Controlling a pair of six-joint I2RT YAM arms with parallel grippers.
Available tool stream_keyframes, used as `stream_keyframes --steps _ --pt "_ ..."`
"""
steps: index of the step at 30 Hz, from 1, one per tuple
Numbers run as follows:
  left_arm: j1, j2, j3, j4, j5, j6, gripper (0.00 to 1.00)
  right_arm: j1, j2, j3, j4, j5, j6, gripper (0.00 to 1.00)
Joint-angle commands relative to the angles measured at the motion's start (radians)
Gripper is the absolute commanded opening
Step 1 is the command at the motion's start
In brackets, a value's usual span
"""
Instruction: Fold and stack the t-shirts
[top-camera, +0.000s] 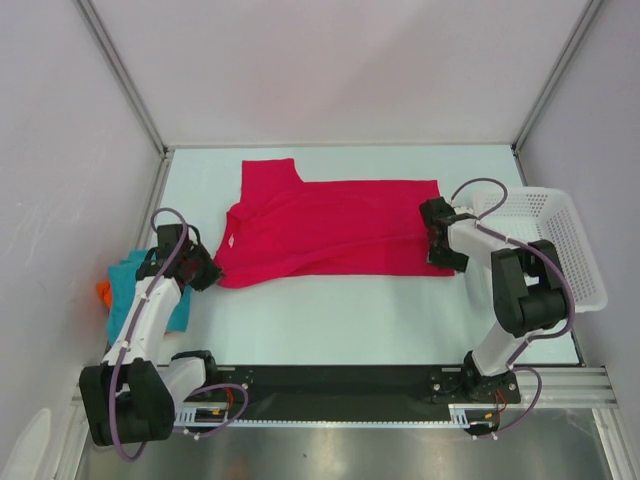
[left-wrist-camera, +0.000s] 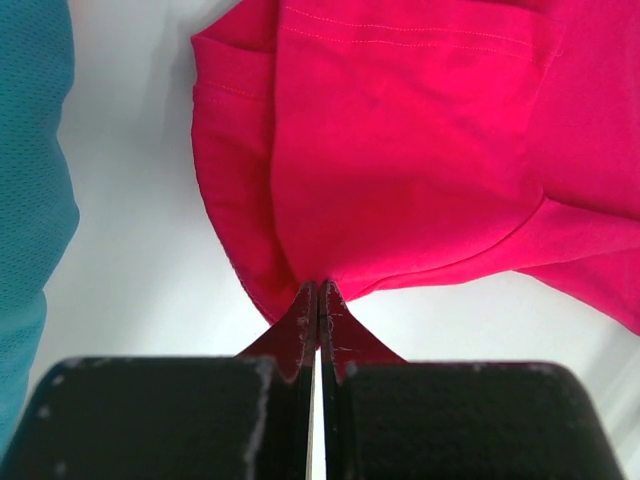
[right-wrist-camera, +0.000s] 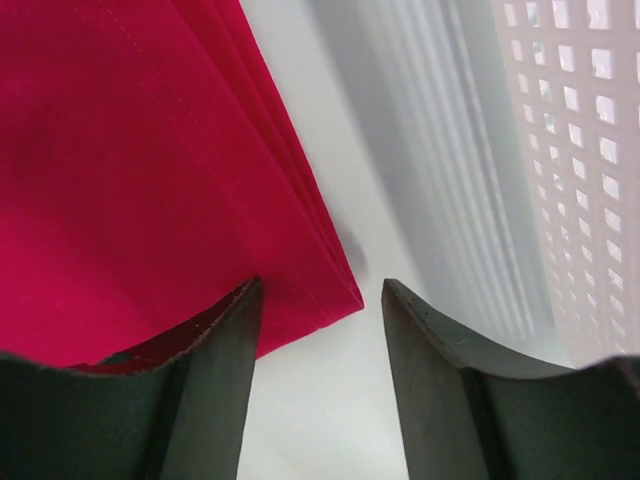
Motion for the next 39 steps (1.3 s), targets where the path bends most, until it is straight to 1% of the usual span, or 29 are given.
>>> stream_keyframes --steps 1,2,5,6,7,9,13,21,25,33,38,39 --pt "0.015 -0.002 0.017 0.025 0.007 0.025 0.00 -0.005 0.014 0.036 0.030 0.028 -0.016 0.54" --pt "0.015 0.000 0.017 0.026 0.009 0.025 0.00 -0.005 0.014 0.035 0.033 0.024 -0.019 0.52" --pt "0.016 -0.002 0.017 0.026 0.007 0.026 0.00 -0.006 0.012 0.030 0.036 0.008 -0.033 0.23" --pt "0.016 -0.002 0.017 0.025 0.009 0.025 0.00 -0.006 0.008 0.032 0.029 0.007 -0.034 0.06" --pt "0.016 0.001 0.017 0.025 0.010 0.026 0.00 -0.005 0.006 0.032 0.023 0.008 -0.031 0.00" --pt "0.018 0.002 0.018 0.023 0.010 0.029 0.00 -0.003 -0.005 0.026 0.003 0.017 -0.027 0.00" --pt "0.019 -0.006 0.018 0.019 0.007 0.029 0.00 -0.003 -0.087 -0.011 -0.013 0.037 -0.016 0.00" --pt "0.030 0.001 0.024 0.013 0.012 0.036 0.00 -0.023 -0.190 -0.065 -0.097 0.125 0.084 0.00" --pt "0.047 0.009 0.029 0.013 0.018 0.048 0.00 -0.043 -0.206 -0.074 -0.117 0.152 0.105 0.00" --pt "0.099 0.018 0.023 0.019 0.049 0.069 0.00 -0.052 -0.173 -0.079 -0.128 0.116 0.099 0.00" --pt "0.120 0.012 0.018 0.017 0.073 0.077 0.00 -0.048 -0.184 -0.085 -0.143 0.108 0.098 0.00" --pt "0.120 0.012 0.020 0.016 0.076 0.074 0.00 -0.048 -0.187 -0.083 -0.148 0.100 0.095 0.03"
